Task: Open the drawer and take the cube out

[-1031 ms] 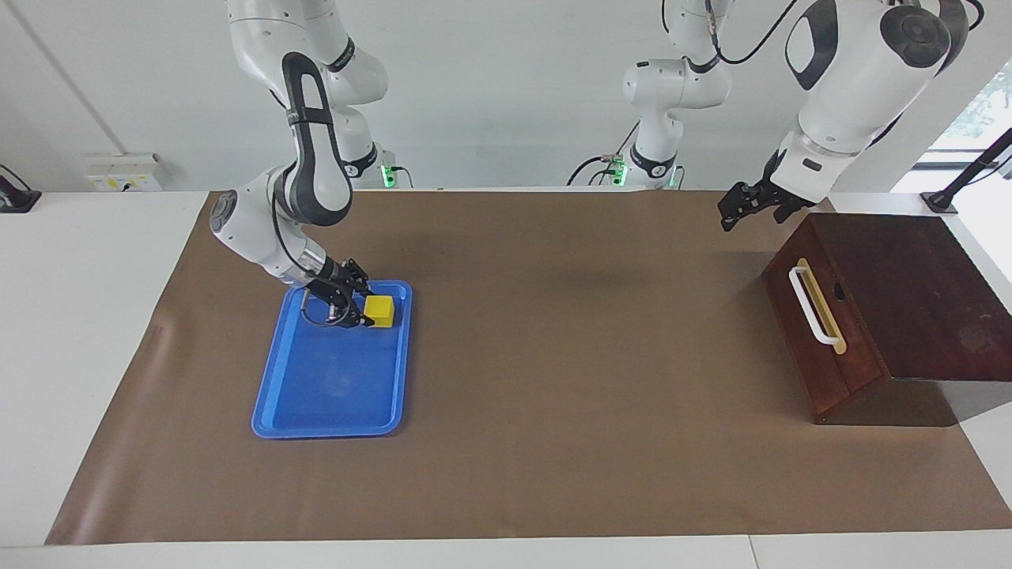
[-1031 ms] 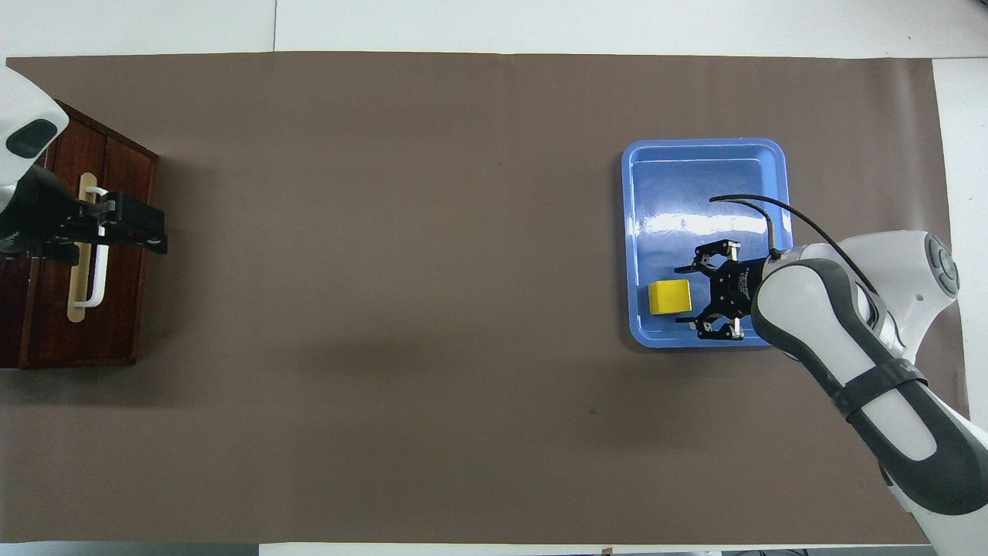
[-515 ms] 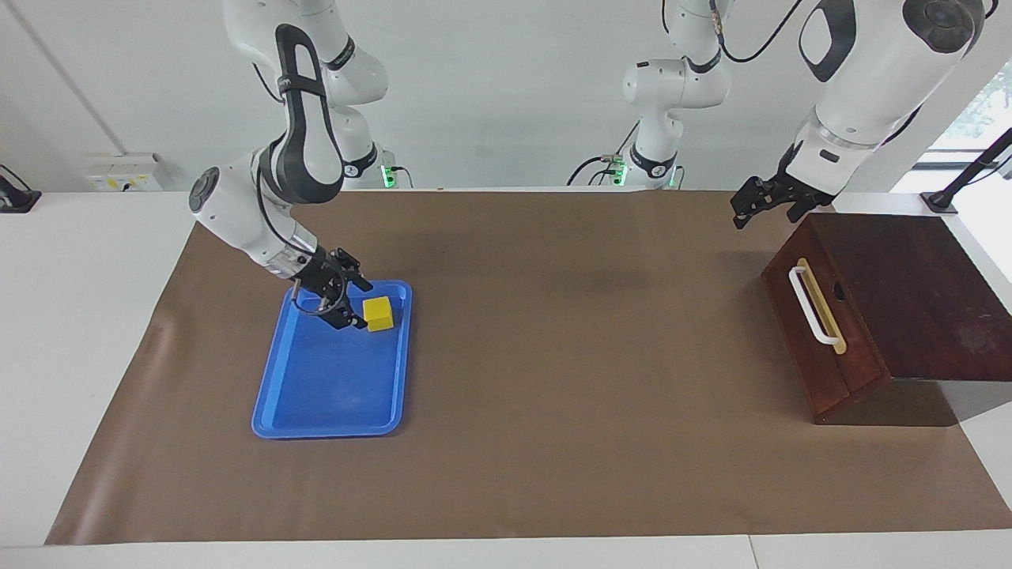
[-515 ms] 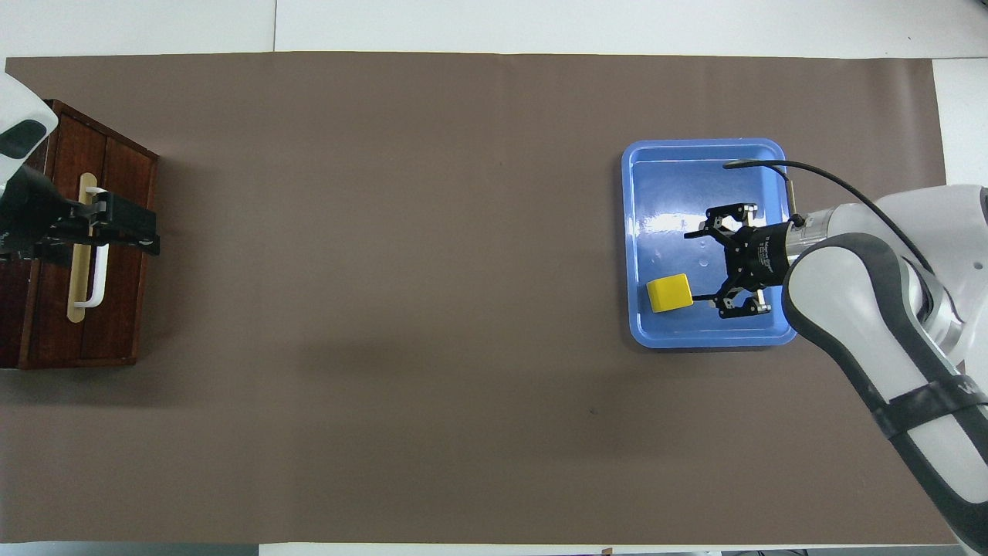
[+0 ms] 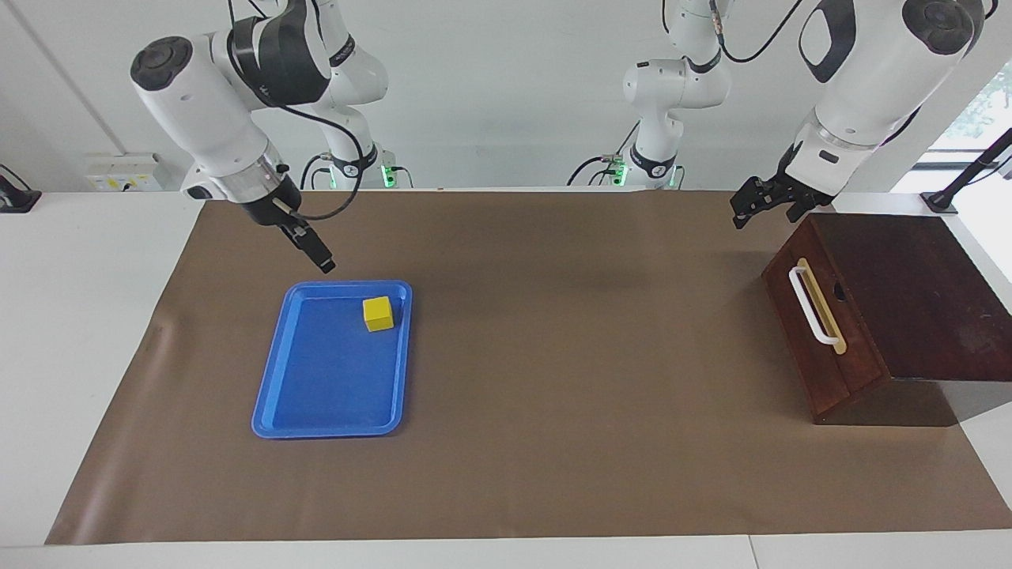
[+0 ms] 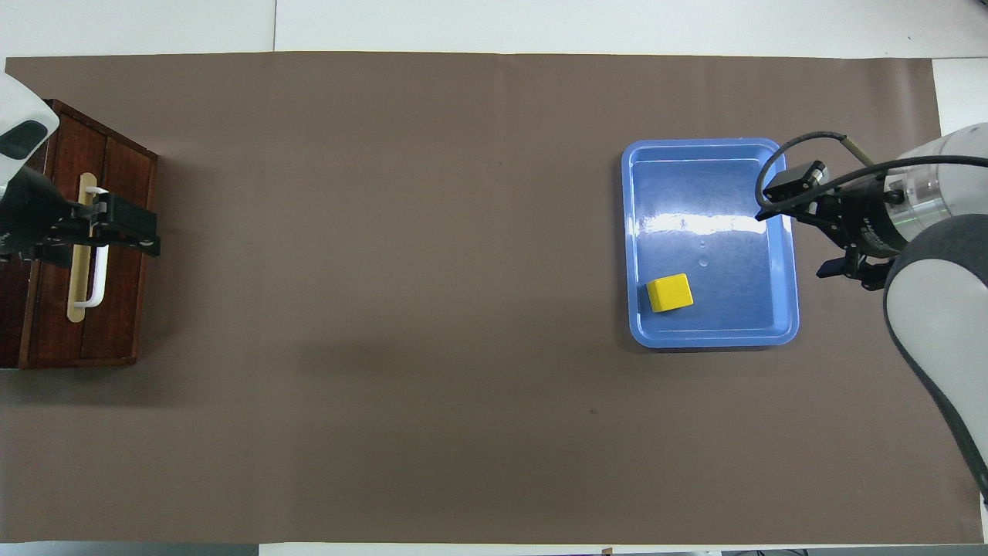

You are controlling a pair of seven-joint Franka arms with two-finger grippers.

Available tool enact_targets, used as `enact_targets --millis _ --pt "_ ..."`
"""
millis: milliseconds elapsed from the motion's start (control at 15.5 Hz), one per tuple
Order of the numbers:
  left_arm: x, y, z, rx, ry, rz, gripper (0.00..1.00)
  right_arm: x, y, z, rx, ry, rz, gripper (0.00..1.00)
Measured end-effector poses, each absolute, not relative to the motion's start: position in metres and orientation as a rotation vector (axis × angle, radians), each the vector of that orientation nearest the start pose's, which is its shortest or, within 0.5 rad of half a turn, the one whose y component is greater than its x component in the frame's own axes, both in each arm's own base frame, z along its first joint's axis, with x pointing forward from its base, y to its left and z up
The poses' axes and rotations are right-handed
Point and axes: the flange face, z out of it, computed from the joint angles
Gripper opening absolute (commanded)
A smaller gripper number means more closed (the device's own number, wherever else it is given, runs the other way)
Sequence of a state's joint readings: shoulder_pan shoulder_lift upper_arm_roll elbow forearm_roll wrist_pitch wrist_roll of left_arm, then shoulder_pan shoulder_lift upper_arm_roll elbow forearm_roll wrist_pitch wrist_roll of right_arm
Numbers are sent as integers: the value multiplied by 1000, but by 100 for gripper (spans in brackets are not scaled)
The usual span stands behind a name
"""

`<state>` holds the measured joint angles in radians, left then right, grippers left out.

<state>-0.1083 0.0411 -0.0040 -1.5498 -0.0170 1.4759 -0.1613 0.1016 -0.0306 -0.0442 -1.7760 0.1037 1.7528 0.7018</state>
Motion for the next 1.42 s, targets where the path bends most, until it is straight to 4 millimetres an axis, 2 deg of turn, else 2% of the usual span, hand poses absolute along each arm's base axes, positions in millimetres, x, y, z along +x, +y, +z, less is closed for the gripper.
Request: enact_targets --millis 193,387,644,773,902,966,1160,1417 --pt "552 -64 604 -3137 -76 183 100 539 32 581 -3069 537 -16 100" --pt "552 -65 604 -3137 -73 183 100 527 28 596 -3125 289 -32 100" --pt "552 -67 604 -3137 -67 181 100 526 28 609 -3126 238 -68 100" --pt "552 -62 605 -3137 -82 178 100 528 25 625 -3131 216 -40 100" --pt "552 -55 606 -3138 -101 176 100 535 16 642 -3138 173 -49 100" --pt "553 -53 606 -3138 -107 175 100 539 6 643 -3139 178 -53 100" --pt "553 -52 607 -3138 -110 174 100 546 -18 631 -3143 204 -17 100" --pt "553 -52 607 -3138 -109 174 100 546 -13 621 -3146 187 37 100"
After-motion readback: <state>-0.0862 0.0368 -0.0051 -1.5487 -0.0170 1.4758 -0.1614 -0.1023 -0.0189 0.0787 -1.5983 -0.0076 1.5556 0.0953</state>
